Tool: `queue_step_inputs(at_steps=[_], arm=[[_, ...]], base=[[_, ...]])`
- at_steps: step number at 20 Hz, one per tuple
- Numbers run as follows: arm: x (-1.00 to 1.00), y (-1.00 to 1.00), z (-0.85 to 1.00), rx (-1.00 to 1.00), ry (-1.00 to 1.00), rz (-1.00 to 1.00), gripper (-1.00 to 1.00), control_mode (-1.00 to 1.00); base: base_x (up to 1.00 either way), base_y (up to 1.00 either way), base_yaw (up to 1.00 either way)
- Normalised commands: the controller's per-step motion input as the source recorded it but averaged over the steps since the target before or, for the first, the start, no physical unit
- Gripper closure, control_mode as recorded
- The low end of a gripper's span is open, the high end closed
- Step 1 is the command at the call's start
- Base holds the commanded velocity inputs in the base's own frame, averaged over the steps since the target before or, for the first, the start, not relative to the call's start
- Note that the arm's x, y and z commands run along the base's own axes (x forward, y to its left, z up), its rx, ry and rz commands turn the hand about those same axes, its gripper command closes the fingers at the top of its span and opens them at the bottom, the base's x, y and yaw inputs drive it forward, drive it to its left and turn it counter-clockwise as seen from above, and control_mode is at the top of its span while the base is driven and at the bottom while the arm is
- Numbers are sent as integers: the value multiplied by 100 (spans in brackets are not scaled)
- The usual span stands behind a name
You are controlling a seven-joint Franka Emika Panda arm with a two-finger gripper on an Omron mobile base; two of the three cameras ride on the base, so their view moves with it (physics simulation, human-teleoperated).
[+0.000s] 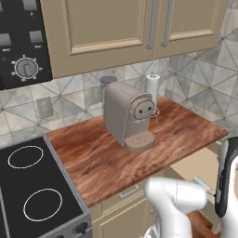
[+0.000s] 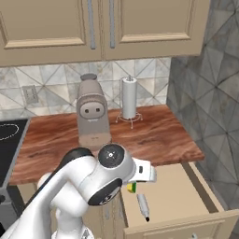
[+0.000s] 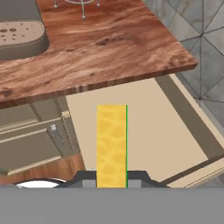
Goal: Restock the sink supplies by placing the sponge and soap dispenser on the counter and next to the sink. Make sure the soap dispenser is upright.
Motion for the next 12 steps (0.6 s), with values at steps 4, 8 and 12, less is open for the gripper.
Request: queue_step_inputs(at_steps=[4, 8, 12], arm=[[0, 0, 0, 0, 0, 0, 100, 100], [0, 0, 0, 0, 0, 0, 100, 100], [0, 0, 0, 0, 0, 0, 100, 100]], base=[[-46, 72, 42], [-40, 96, 41], [-26, 100, 33]])
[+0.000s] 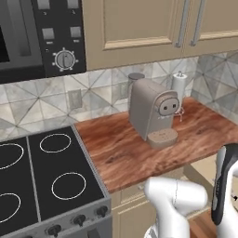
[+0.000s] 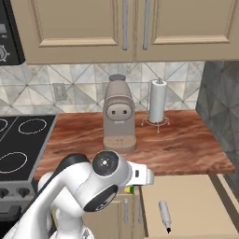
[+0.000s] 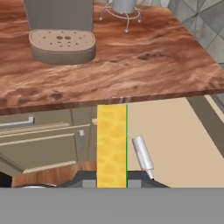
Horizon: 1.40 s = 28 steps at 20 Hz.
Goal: Restock the sink supplies by placing the sponge and soap dispenser on the counter and next to the sink. Make sure the soap dispenser is upright.
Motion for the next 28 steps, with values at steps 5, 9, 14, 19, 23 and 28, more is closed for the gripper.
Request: queue_step_inputs(at_steps=[5, 9, 14, 19, 23, 28], arm=[[0, 0, 0, 0, 0, 0, 100, 100], [0, 0, 0, 0, 0, 0, 100, 100], [0, 0, 0, 0, 0, 0, 100, 100], [0, 0, 0, 0, 0, 0, 100, 100], [0, 0, 0, 0, 0, 0, 100, 100], [0, 0, 0, 0, 0, 0, 100, 100]], base=[[-53, 25, 26], [-55, -56, 14], [-26, 19, 20], [-36, 82, 25], [-41, 100, 33], [-47, 100, 35]])
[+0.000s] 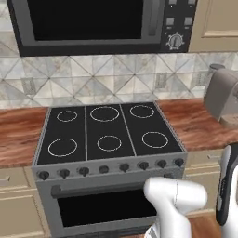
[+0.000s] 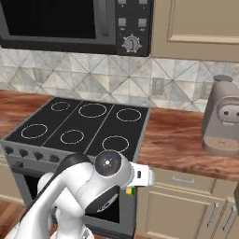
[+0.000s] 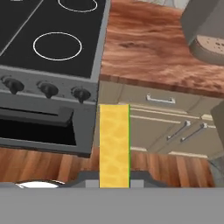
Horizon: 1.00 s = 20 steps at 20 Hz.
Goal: Restock the sink supplies by placing the sponge and soap dispenser on the counter and next to the sink. Make sure the soap dispenser is upright.
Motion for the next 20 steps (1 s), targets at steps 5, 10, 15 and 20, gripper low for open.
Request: queue_step_inputs(at_steps=[5, 10, 15, 20], arm=[[0, 0, 0, 0, 0, 0, 100, 100], [0, 0, 0, 0, 0, 0, 100, 100], [0, 0, 0, 0, 0, 0, 100, 100], [0, 0, 0, 0, 0, 0, 100, 100]], base=[[-33, 100, 37], [2, 100, 39], [4, 100, 40], [0, 100, 43]])
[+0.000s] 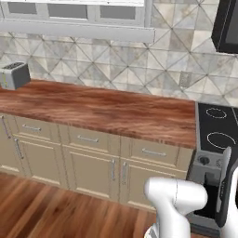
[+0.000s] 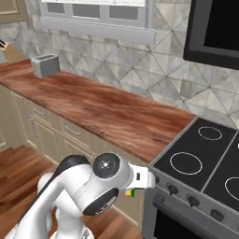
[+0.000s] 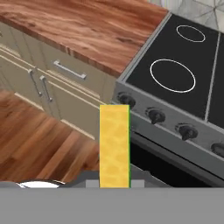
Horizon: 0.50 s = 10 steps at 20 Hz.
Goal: Restock the sink supplies by placing the sponge and soap dispenser on the counter and next to the sink. Make sure the soap dispenser is upright.
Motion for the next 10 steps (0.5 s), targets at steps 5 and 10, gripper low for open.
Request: queue_step_inputs(at_steps=[5, 10], arm=[[0, 0, 0, 0, 0, 0, 100, 100], [0, 0, 0, 0, 0, 0, 100, 100]], base=[[-15, 82, 52], [-18, 73, 53]])
